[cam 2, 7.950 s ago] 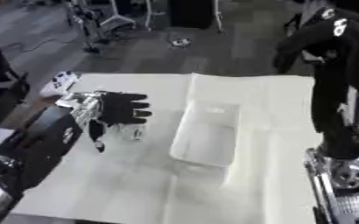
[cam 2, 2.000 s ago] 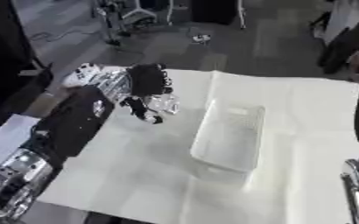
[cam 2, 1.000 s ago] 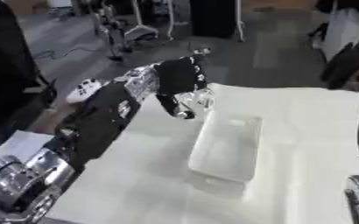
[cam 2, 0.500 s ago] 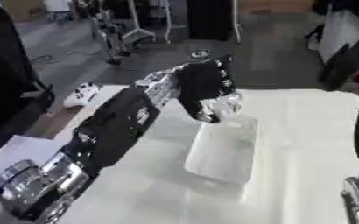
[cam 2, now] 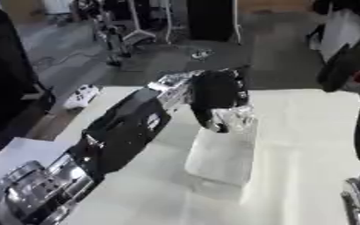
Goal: Pick up objects on the table and place them in the box.
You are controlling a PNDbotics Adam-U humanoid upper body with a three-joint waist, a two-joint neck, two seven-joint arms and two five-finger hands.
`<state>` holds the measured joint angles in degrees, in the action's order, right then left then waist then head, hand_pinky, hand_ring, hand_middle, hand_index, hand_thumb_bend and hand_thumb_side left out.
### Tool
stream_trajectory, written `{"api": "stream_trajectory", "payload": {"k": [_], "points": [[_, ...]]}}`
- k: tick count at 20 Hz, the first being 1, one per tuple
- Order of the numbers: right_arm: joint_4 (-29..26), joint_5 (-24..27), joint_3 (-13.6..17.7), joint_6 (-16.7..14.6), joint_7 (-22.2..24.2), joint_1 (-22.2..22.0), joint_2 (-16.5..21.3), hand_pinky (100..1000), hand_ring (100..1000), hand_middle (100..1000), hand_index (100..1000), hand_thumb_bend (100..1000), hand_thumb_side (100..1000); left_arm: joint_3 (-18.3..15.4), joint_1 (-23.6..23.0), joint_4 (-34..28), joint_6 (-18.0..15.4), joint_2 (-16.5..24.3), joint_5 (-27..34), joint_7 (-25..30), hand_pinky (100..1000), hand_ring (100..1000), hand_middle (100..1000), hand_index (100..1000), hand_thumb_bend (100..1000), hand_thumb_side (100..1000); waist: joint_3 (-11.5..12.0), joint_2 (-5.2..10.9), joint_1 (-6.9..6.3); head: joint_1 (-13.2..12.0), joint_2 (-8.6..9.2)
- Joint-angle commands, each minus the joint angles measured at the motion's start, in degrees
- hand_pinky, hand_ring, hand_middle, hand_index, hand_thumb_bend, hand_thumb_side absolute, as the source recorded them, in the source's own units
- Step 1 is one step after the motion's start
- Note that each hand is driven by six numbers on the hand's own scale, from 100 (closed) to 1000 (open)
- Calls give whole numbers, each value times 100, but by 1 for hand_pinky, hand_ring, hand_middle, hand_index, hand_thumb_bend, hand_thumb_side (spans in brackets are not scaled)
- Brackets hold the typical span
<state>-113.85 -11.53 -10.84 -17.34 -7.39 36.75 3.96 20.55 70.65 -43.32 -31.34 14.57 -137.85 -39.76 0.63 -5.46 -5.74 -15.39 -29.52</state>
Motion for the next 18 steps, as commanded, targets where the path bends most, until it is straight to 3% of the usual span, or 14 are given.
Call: {"api": "stream_trajectory", "payload": {"k": [1, 5, 8, 9, 12, 15, 16, 17, 18], "points": [[-74, 44, -13, 11, 8, 80, 1, 322, 298, 359, 496, 423, 1000, 121, 89, -223, -1635, 189, -16, -1221, 631, 304, 188, 433, 178, 1000, 35, 132, 9, 16, -10], [-74, 54, -15, 20, 20, 69, 27, 322, 298, 359, 496, 423, 1000, 397, 54, -577, -1969, 303, 314, -1221, 625, 299, 186, 436, 176, 1000, 55, 143, -6, 26, -18], [-74, 62, -24, 25, 34, 66, 46, 322, 298, 359, 496, 423, 1000, 917, -25, -890, -2052, 356, 604, -1221, 632, 302, 190, 443, 175, 1000, 64, 149, -19, 16, -22], [-74, 62, -25, 25, 37, 67, 49, 322, 298, 358, 496, 423, 1000, 1087, -59, -937, -2058, 383, 645, -1221, 688, 350, 241, 471, 165, 1000, 64, 150, -23, 11, -22], [-74, 62, -28, 24, 42, 69, 49, 321, 298, 358, 496, 423, 1000, 1484, -168, -745, -2062, 419, 485, -1221, 716, 385, 281, 494, 153, 1000, 59, 151, -32, -6, -25], [-74, 63, -28, 26, 43, 70, 48, 321, 298, 358, 496, 423, 1000, 1612, -278, -149, -2063, 358, 107, -949, 798, 574, 533, 675, 177, 1000, 59, 149, -36, -12, -44], [-74, 63, -28, 26, 43, 71, 46, 321, 298, 358, 496, 423, 1000, 1566, -301, 112, -2063, 302, -26, -758, 790, 558, 515, 664, 173, 1000, 59, 150, -33, -15, -48], [-74, 63, -28, 25, 43, 72, 43, 321, 298, 358, 496, 423, 1000, 1495, -308, 331, -2063, 249, -149, -581, 892, 804, 782, 825, 232, 1000, 59, 151, -31, -16, -49], [-74, 63, -25, 22, 40, 74, 39, 321, 298, 358, 496, 423, 1000, 1383, -308, 543, -2063, 208, -294, -343, 885, 786, 766, 811, 225, 1000, 60, 154, -28, -17, -49]]}}
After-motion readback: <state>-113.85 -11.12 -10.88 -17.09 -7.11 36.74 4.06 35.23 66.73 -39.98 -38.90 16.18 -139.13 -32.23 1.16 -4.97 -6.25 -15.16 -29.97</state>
